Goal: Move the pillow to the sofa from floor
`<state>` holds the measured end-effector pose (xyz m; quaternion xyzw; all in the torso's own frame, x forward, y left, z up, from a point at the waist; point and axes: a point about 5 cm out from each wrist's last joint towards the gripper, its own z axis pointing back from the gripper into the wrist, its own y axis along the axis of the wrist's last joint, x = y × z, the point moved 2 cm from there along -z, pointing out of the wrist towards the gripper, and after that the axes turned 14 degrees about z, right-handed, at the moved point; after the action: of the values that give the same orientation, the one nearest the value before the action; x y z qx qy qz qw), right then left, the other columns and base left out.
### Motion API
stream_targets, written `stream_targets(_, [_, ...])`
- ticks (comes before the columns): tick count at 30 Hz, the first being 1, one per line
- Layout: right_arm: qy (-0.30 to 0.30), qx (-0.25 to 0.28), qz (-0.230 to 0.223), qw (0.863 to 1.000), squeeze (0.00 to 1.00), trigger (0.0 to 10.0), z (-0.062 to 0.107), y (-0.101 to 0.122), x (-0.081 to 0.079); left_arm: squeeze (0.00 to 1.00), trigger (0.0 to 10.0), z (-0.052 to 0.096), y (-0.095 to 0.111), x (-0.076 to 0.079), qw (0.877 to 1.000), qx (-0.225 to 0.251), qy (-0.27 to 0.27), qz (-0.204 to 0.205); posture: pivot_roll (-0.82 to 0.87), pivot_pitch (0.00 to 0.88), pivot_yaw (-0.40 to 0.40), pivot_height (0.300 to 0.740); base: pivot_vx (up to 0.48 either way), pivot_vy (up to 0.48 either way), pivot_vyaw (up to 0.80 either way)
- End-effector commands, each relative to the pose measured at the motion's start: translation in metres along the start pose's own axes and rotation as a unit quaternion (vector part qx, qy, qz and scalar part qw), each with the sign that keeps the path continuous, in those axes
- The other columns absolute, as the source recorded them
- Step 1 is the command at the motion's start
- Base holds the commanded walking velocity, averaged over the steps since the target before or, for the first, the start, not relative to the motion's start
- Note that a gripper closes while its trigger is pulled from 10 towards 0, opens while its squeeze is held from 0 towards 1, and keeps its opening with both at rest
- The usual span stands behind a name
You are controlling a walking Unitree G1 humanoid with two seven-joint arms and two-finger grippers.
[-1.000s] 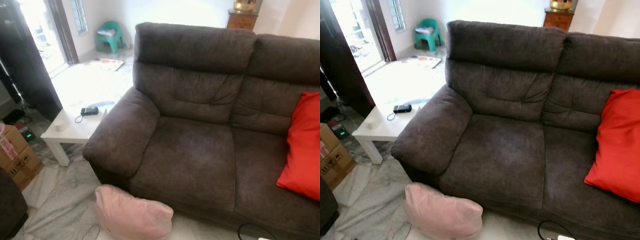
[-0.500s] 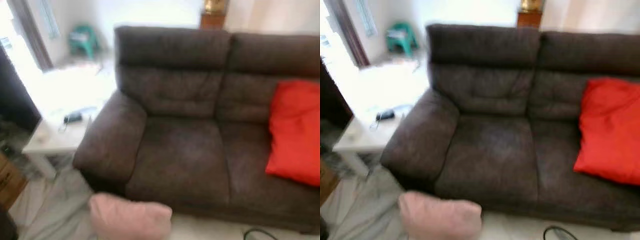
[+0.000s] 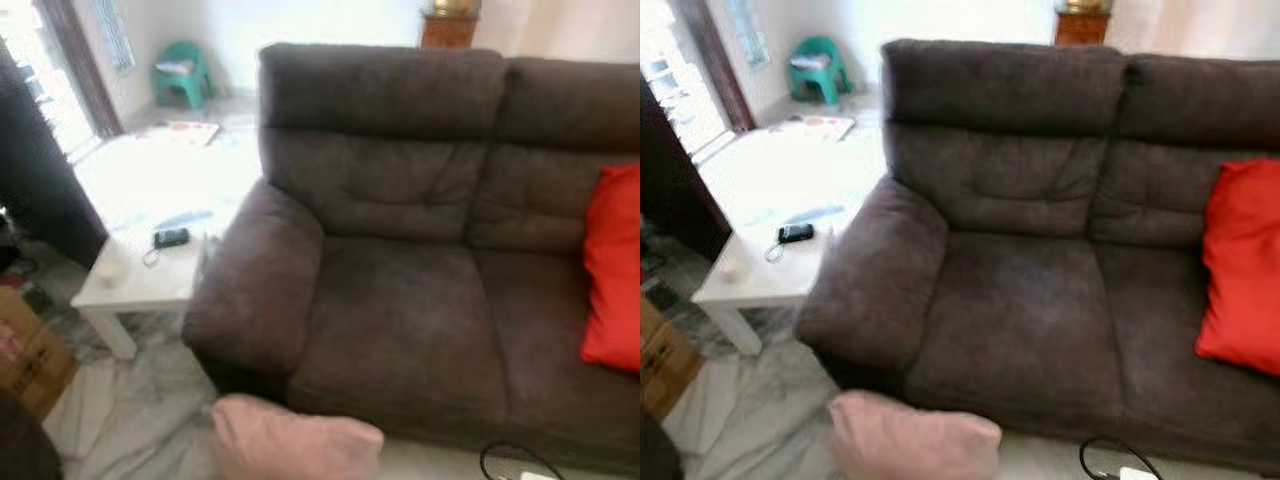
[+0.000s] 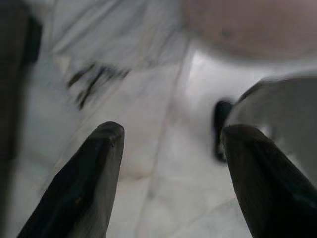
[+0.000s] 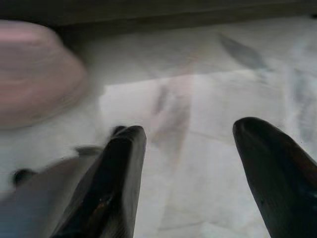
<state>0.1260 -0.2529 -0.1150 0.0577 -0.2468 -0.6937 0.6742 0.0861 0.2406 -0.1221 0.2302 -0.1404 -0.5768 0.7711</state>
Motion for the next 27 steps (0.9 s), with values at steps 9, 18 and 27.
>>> stream_targets(9, [-0.01,-0.003,0.0,1.0,0.0,10.0,0.0005,-0.003,0.0084,0.0,10.0,-0.001,0.0002,0.0051,1.0,-0.003,-0.003,0.001,0.04,0.008,0.006,0.74,0.0,0.297,0.0])
stream_targets(18, [-0.009,-0.001,-0.001,1.0,0.0,10.0,0.0003,-0.0017,0.0072,0.0,10.0,-0.0012,0.0011,0.0055,1.0,0.0,-0.004,0.0,0.04,0.01,0.008,0.74,0.0,0.299,0.0])
stream_targets(27, [-0.004,-0.004,0.002,1.0,0.0,10.0,0.0002,-0.002,0.0044,0.0,10.0,-0.002,0.0058,0.0073,1.0,0.013,-0.005,-0.007,0.05,0.016,0.007,0.74,0.0,0.0,-0.62])
